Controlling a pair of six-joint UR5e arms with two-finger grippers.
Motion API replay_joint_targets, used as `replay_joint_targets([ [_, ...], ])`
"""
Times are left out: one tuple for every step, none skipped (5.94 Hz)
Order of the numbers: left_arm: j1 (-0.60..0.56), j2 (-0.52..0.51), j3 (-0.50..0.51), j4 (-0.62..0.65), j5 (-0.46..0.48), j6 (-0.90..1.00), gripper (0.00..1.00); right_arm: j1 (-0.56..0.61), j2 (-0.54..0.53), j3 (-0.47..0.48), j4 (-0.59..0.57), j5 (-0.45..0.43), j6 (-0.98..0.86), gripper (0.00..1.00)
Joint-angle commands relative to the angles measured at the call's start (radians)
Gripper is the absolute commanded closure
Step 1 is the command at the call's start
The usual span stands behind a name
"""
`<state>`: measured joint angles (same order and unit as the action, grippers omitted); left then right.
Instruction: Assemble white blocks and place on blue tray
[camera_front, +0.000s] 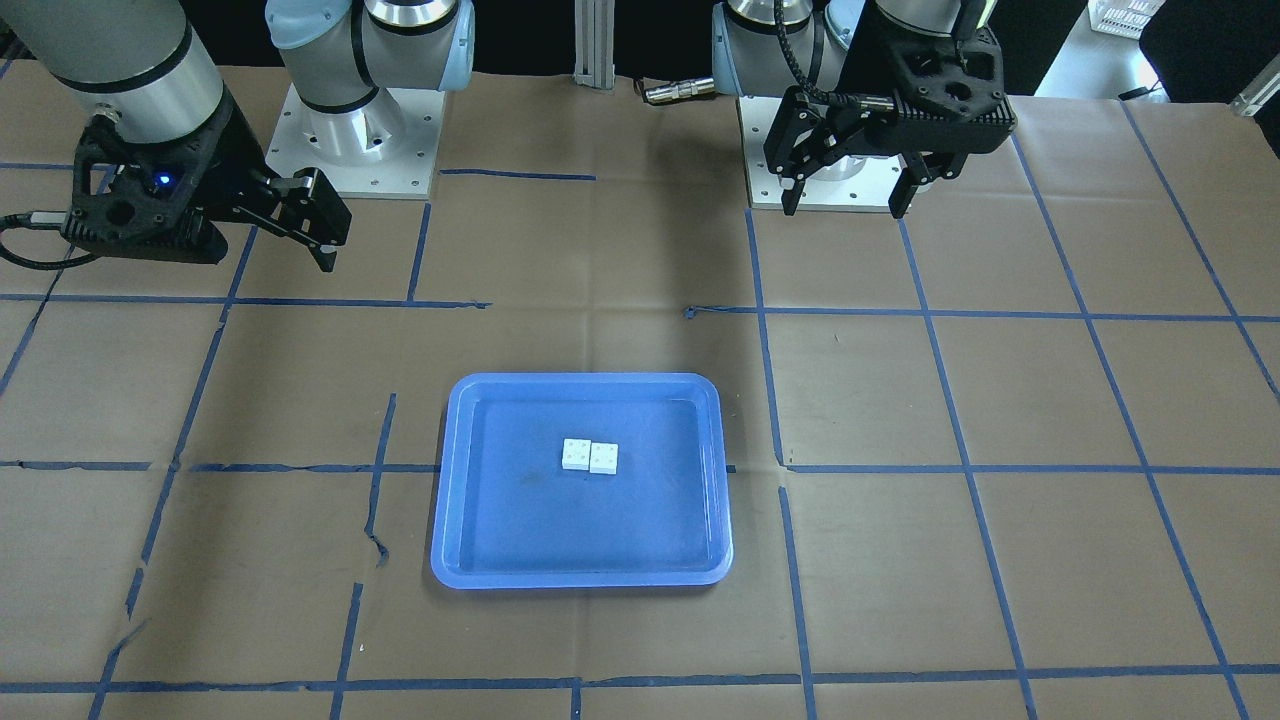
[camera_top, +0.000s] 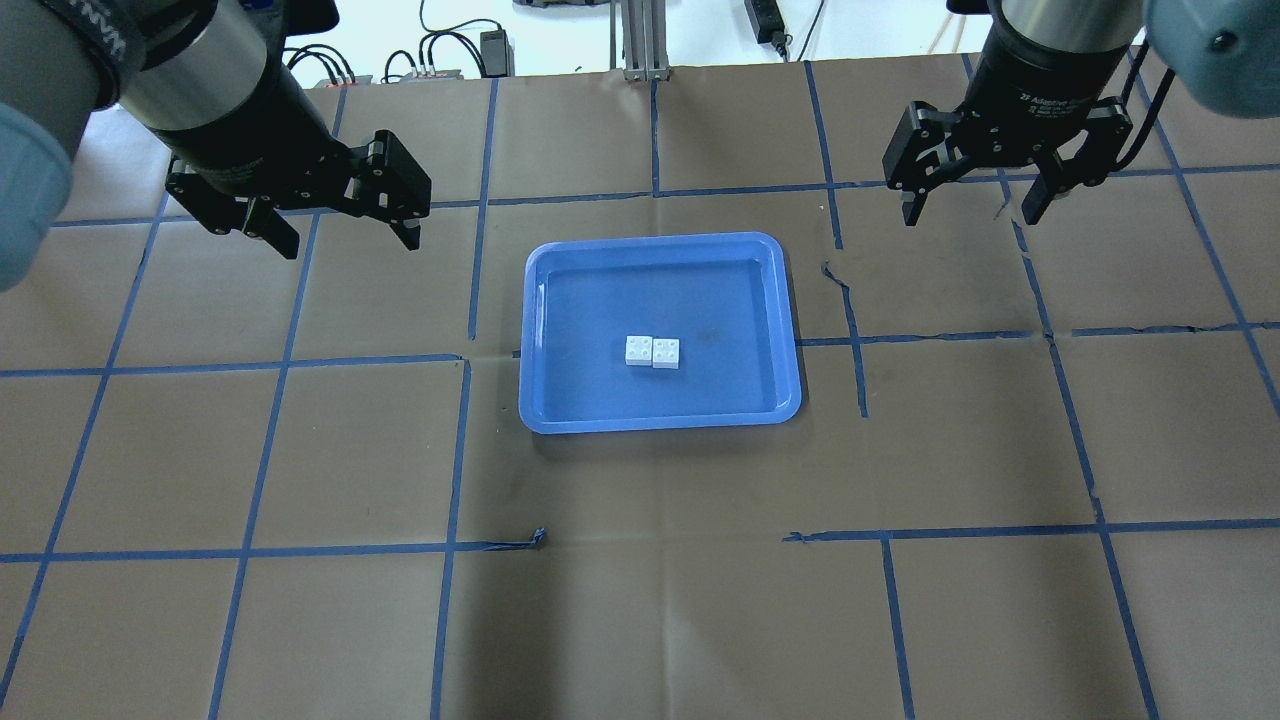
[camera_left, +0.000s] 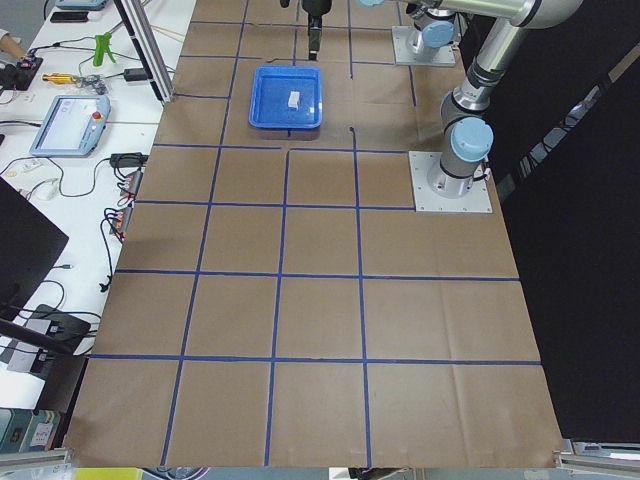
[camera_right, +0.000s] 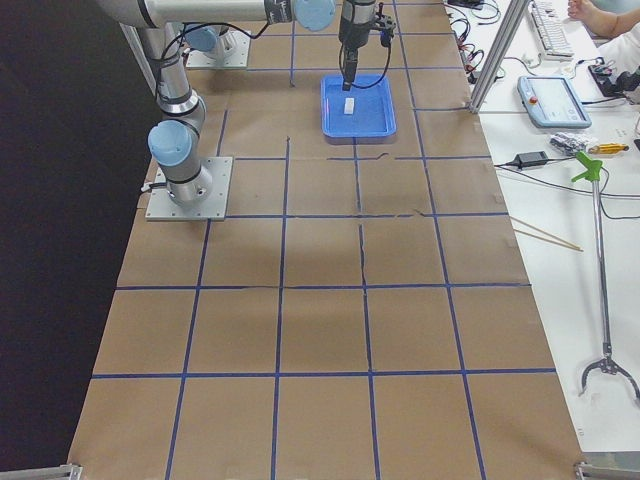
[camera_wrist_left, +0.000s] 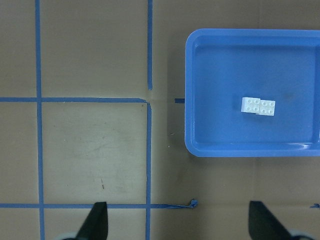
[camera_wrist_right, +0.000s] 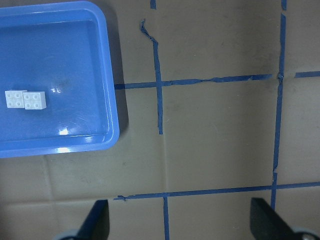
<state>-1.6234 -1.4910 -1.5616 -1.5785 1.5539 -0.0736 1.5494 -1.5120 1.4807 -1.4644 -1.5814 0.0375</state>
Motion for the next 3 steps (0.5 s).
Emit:
replay_joint_targets([
  [0.000, 0.000, 0.000, 0.000, 0.000, 0.000, 0.01, 0.000, 0.003, -0.002, 0.002, 0.005, -0.001, 0.00],
  [0.000, 0.000, 0.000, 0.000, 0.002, 0.000, 0.01, 0.000, 0.003, 0.001, 0.004, 0.005, -0.001, 0.00],
  [-0.001, 0.000, 0.000, 0.000, 0.000, 0.000, 0.01, 0.000, 0.003, 0.003, 0.004, 0.003, -0.001, 0.00],
])
